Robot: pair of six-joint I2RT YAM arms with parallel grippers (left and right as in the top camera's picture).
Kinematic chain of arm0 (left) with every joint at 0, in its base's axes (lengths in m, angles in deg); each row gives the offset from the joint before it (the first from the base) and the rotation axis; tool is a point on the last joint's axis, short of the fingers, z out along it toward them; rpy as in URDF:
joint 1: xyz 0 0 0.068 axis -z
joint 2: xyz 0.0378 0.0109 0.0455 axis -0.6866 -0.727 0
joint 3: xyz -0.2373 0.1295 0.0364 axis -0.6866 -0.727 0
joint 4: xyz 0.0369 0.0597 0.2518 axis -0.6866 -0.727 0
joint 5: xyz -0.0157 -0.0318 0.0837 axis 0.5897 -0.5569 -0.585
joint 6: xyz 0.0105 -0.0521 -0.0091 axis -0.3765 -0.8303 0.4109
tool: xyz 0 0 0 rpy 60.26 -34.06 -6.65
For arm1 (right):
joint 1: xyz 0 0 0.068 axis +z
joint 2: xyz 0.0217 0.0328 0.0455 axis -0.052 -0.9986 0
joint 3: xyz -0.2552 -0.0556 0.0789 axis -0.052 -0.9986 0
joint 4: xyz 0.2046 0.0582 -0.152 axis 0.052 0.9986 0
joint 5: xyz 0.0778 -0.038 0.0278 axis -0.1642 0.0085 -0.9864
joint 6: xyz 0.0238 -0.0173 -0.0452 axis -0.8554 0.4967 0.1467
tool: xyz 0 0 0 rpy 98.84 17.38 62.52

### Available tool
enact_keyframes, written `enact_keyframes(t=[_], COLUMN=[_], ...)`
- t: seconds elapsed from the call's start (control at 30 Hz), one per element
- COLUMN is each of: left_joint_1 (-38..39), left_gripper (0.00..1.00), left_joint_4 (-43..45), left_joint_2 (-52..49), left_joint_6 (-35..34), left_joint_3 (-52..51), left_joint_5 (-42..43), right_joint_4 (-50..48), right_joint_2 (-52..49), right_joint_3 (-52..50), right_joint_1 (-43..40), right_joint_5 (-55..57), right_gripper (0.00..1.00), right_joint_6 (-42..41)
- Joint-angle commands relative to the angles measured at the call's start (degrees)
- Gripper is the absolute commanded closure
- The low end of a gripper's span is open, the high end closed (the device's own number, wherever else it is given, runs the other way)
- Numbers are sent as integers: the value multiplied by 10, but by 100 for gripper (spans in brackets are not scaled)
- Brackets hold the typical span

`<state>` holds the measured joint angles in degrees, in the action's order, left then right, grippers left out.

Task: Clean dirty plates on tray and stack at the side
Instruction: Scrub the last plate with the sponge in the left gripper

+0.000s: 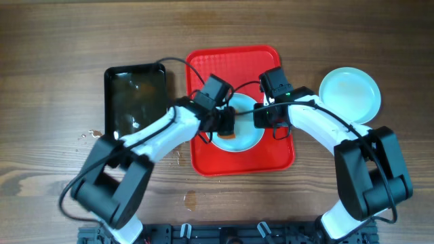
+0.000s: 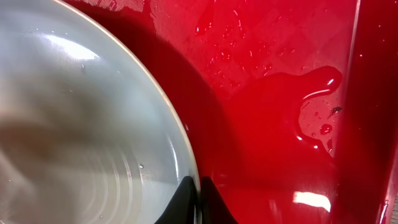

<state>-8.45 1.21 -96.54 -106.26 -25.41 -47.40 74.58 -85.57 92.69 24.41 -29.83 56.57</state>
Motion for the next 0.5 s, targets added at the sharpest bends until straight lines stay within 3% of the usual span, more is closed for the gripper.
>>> enact_keyframes(t=[0.0,0.13,0.37,0.47], left_joint_1=[5,1,-2,-2], left_gripper=[96,96,96,96], left_joint_4=[16,16,-80,-113], left_joint_2=[-41,-64,-66,-65], left_joint_6=[-25,-18,14,15], left_joint_3=[-1,-1,3,17], left_joint_5=[7,-22,-289,-347], right_joint_4=[2,5,15,20], right_joint_2=[-8,-8,-8,-8], right_joint_3=[-5,-5,-5,-5], right_joint_1=[-1,-1,-1,-1], right_joint_5=[-1,-1,-1,-1], right_gripper=[96,96,96,96], right_joint_6=[-10,-14,-26,-27])
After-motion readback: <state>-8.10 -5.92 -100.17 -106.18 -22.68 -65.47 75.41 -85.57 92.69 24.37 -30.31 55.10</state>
